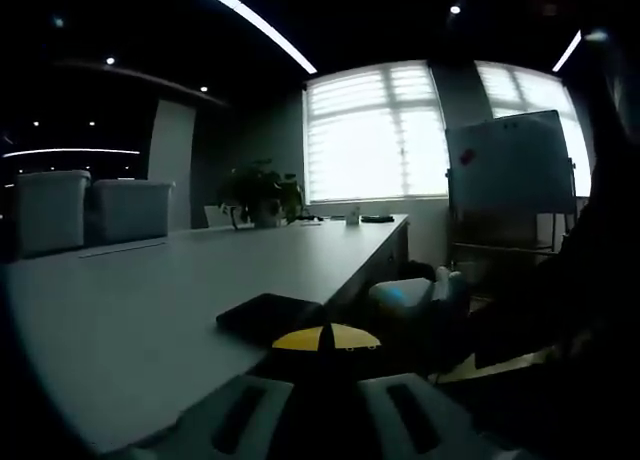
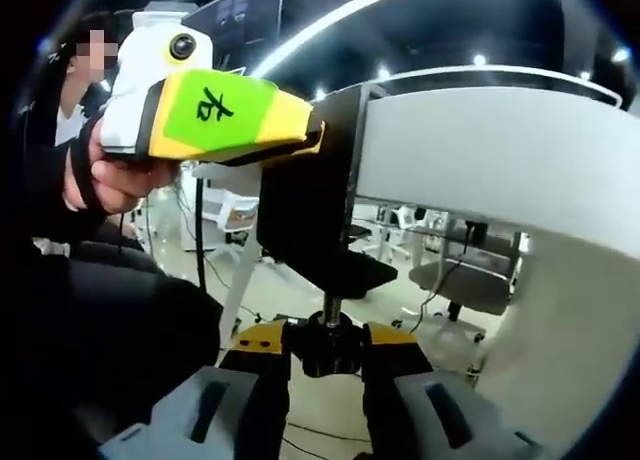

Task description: Clamp the fixed fixture on the desktop, loosen the retaining clip, secure it to the edge of the desk, and tighten the retaining clip.

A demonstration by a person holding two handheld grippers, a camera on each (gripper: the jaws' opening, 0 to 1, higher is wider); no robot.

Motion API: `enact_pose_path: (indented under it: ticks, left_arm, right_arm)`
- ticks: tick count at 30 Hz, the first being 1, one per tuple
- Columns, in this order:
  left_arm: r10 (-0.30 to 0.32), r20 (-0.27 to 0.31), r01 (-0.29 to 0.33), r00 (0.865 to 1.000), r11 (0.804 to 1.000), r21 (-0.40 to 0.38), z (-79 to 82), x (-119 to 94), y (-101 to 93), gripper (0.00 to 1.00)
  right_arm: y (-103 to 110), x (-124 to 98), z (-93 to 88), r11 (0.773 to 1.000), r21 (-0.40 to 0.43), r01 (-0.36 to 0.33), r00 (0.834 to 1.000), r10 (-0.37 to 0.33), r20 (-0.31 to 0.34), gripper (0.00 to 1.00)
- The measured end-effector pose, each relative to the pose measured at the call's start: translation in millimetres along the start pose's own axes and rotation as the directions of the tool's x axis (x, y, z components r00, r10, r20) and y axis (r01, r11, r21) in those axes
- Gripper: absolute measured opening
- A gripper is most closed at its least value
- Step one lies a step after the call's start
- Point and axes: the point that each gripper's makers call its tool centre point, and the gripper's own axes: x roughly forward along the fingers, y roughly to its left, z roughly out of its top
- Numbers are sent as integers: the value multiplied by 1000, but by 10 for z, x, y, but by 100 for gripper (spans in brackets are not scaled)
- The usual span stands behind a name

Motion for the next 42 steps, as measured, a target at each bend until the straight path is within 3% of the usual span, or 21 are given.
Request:
enact_pose_path:
  ticks: [3, 5, 7, 10, 11, 13, 14, 16, 19, 23, 27, 29, 34, 37, 42]
  left_arm:
    - [-1, 0, 1, 1000, 1000, 1, -6, -1, 2, 1]
    - [-2, 0, 2, 1000, 1000, 2, -8, -2, 3, 1]
    - [-3, 2, 3, 1000, 1000, 1, -8, -2, 2, 1]
    - [-2, 6, 2, 1000, 1000, 0, -5, -2, -5, 1]
    - [-2, 8, 2, 1000, 1000, 0, -4, -2, -9, 1]
    - [-3, 13, 3, 1000, 1000, -4, 0, -2, -15, 1]
    - [-4, 16, 4, 1000, 1000, -7, 2, -2, -16, 1]
    - [-5, 24, 5, 1000, 1000, -16, 7, -3, -16, 1]
    - [-7, 27, 8, 1000, 1000, -18, 12, -3, -25, 1]
    - [-16, 30, 17, 999, 1000, -15, 15, -8, -37, 1]
    - [-21, 31, 21, 999, 1000, -13, 16, -10, -42, 1]
    - [-20, 32, 20, 999, 1000, -13, 17, -11, -43, 1]
    - [-21, 33, 21, 999, 1000, -10, 19, -13, -48, 1]
    - [-19, 31, 19, 999, 1000, -9, 16, -10, -51, 1]
    - [-16, 26, 16, 1000, 1000, -5, 10, -4, -51, 1]
  right_arm:
    - [-40, -45, -24, 998, -4, 62, 998, -62, -11, 30]
    - [-90, -90, -33, 990, 6, 144, 989, -144, -18, 32]
    - [-182, -156, 8, 964, 7, 267, 964, -267, -4, 38]
    - [-195, -250, 15, 918, 42, 394, 919, -394, -7, 38]
    - [-168, -248, 18, 913, 52, 406, 914, -406, -7, 39]
    - [-104, -255, 8, 881, 79, 466, 884, -467, -11, 40]
    - [-93, -264, 18, 861, 62, 504, 863, -505, -1, 40]
    - [-84, -287, -2, 809, 117, 577, 815, -580, -7, 41]
    - [-62, -247, 15, 777, 118, 618, 783, -622, -8, 48]
    - [-45, -138, 5, 770, 120, 627, 777, -629, -27, 51]
    - [-114, -133, -27, 752, 121, 648, 760, -648, -49, 51]
    - [-169, -111, -56, 754, 111, 648, 761, -646, -55, 50]
    - [-218, -73, -52, 761, 108, 640, 768, -637, -68, 37]
    - [-239, -93, -60, 750, 120, 651, 759, -648, -70, 33]
    - [-267, -111, -78, 751, 106, 652, 758, -646, -88, 28]
